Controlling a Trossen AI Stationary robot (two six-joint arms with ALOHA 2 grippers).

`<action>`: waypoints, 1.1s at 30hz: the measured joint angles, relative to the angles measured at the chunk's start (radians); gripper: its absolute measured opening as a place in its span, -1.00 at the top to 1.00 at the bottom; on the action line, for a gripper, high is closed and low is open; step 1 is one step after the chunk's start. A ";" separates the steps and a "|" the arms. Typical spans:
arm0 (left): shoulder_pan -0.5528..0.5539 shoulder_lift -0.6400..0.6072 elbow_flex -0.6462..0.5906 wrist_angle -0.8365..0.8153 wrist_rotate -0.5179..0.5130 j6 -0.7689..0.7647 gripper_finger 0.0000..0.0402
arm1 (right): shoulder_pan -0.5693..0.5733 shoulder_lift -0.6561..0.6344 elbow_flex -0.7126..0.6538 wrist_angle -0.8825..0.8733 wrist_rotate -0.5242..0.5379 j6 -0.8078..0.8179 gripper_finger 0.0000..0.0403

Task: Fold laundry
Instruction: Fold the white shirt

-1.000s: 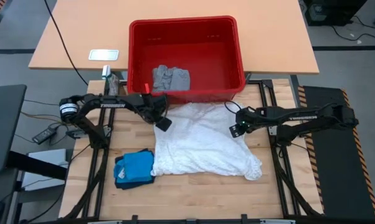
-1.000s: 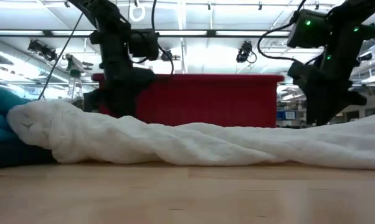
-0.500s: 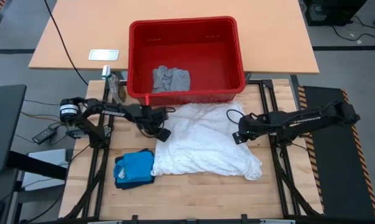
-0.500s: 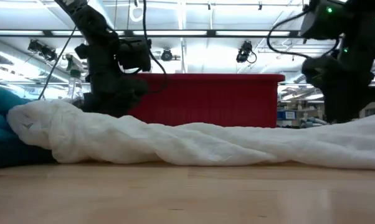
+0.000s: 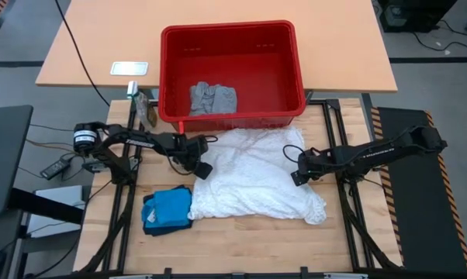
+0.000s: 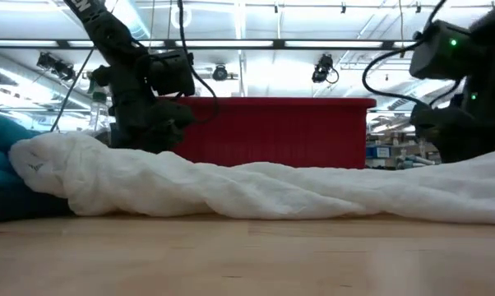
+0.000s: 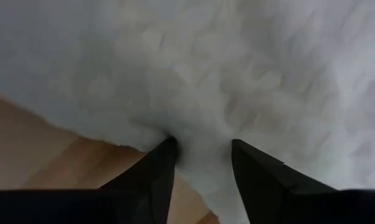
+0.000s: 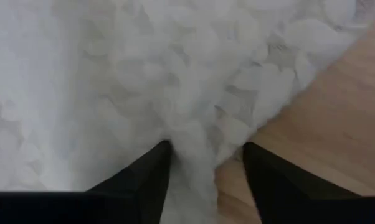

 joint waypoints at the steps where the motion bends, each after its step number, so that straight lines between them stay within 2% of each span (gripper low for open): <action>1: 0.000 0.001 -0.001 0.016 -0.002 0.007 0.22 | -0.004 -0.003 -0.019 0.034 -0.008 0.002 0.02; 5: 0.000 0.010 -0.003 0.075 -0.012 0.023 0.44 | -0.013 -0.004 -0.053 0.090 -0.027 0.033 0.37; 8: 0.000 0.021 -0.003 0.095 -0.011 0.041 0.72 | -0.014 -0.003 -0.049 0.088 -0.035 0.021 0.79; 10: 0.001 0.032 -0.001 0.112 -0.002 0.062 0.91 | -0.013 -0.009 -0.033 0.080 -0.046 0.007 0.92; 14: 0.012 0.009 0.001 0.082 0.040 0.082 0.97 | -0.013 -0.039 0.054 0.030 -0.061 -0.012 0.92; 19: 0.014 -0.148 0.009 0.050 0.034 0.082 0.99 | 0.004 -0.085 0.248 -0.153 -0.029 -0.086 0.95; 24: 0.014 -0.400 0.009 0.025 0.011 0.118 0.99 | 0.017 -0.108 0.494 -0.446 0.111 -0.139 0.95; 29: 0.014 -0.662 0.045 0.015 0.004 0.322 1.00 | 0.020 -0.121 0.718 -0.669 0.266 -0.166 0.95; 33: 0.024 -0.820 0.096 -0.054 -0.033 0.446 1.00 | 0.020 -0.128 0.859 -0.809 0.368 -0.170 0.95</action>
